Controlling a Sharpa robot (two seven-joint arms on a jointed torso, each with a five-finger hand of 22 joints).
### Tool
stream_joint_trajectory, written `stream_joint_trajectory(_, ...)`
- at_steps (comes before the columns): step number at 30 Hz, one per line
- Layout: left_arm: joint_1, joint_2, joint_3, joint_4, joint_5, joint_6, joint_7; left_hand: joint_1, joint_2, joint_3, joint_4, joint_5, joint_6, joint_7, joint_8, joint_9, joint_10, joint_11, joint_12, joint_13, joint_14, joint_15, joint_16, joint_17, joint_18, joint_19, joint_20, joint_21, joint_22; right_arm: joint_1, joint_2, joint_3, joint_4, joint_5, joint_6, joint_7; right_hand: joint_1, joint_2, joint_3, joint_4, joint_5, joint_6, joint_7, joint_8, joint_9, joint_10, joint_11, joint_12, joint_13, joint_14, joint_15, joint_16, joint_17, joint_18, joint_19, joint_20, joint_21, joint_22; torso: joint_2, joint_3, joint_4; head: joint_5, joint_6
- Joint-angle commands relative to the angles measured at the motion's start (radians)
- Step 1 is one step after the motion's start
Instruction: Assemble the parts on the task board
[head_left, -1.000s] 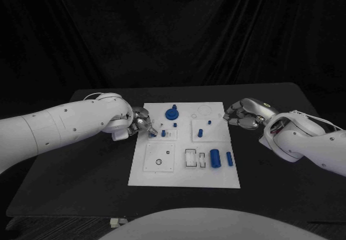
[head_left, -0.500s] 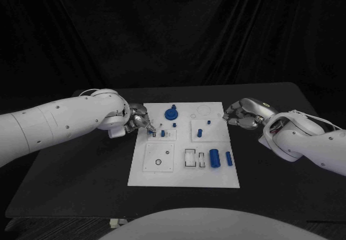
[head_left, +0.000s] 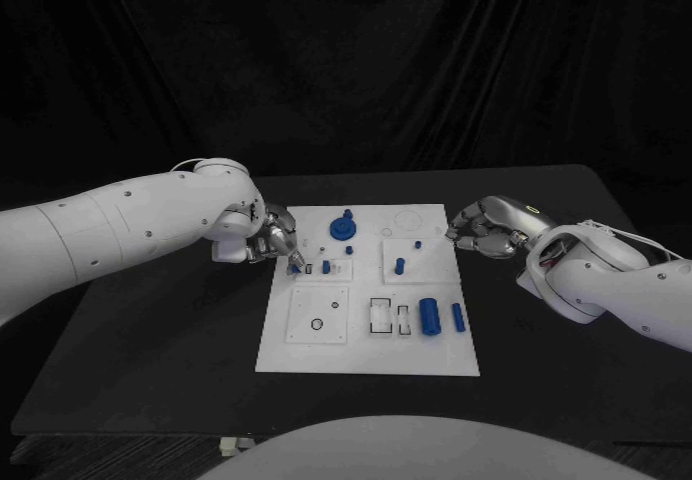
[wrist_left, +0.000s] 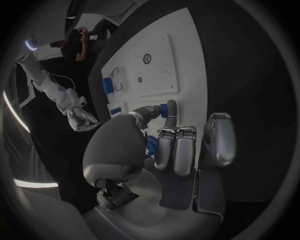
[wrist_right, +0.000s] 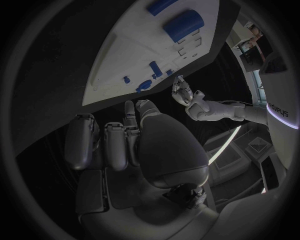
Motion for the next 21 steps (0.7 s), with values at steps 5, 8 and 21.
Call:
stream_joint_trajectory(5, 0.004, 0.040, 0.001, -0.056, 0.001, 0.111, -0.026, -0.012, 0.005, 0.112, -0.115, -0.029, -0.013, -0.008, -0.001, 0.003, 0.104, 0.008, 0.003, 0.263, 0.104, 0.007, 0.007, 0.263, 0.010, -0.016, 0.003, -0.017, 0.178, -0.002, 0.001, 0.001, -0.001, 0.003, 0.001, -0.014, 0.005, 0.003, 0.005, 0.001, 0.005, 0.001, 0.001, -0.003, -0.001, 0.035, -0.008, -0.005, -0.016, 0.054, -0.005, -0.004, -0.001, 0.014, 0.006, 0.009, -0.004, 0.182, 0.001, -0.0007, 0.0005, 0.001, 0.000)
stream_joint_trajectory(8, 0.004, 0.053, 0.001, -0.078, 0.001, 0.107, -0.013, -0.015, 0.011, 0.104, -0.115, -0.058, -0.019, -0.007, -0.002, 0.005, 0.105, 0.010, 0.004, 0.263, 0.104, 0.009, 0.007, 0.263, 0.010, -0.018, 0.004, -0.018, 0.178, -0.002, 0.002, 0.001, -0.001, 0.003, 0.002, -0.014, 0.005, 0.003, 0.005, 0.001, 0.005, 0.001, 0.001, -0.003, -0.001, 0.035, -0.008, -0.005, -0.016, 0.054, -0.005, -0.004, -0.001, 0.014, 0.006, 0.009, -0.004, 0.182, 0.001, -0.0007, 0.0005, -0.002, 0.000)
stream_joint_trajectory(21, -0.001, 0.097, 0.001, -0.145, 0.001, 0.094, 0.035, -0.023, 0.038, 0.013, -0.083, -0.120, -0.024, -0.011, -0.012, -0.002, 0.102, 0.009, 0.000, 0.261, 0.104, 0.010, 0.007, 0.263, 0.012, -0.025, 0.006, -0.029, 0.175, -0.003, 0.005, 0.001, -0.004, 0.003, 0.005, -0.014, 0.005, 0.002, 0.008, 0.000, 0.005, 0.000, 0.001, -0.004, -0.001, 0.035, -0.007, -0.005, -0.017, 0.054, -0.005, -0.004, -0.002, 0.014, 0.006, 0.009, -0.006, 0.182, 0.002, -0.0006, -0.0006, -0.002, 0.000)
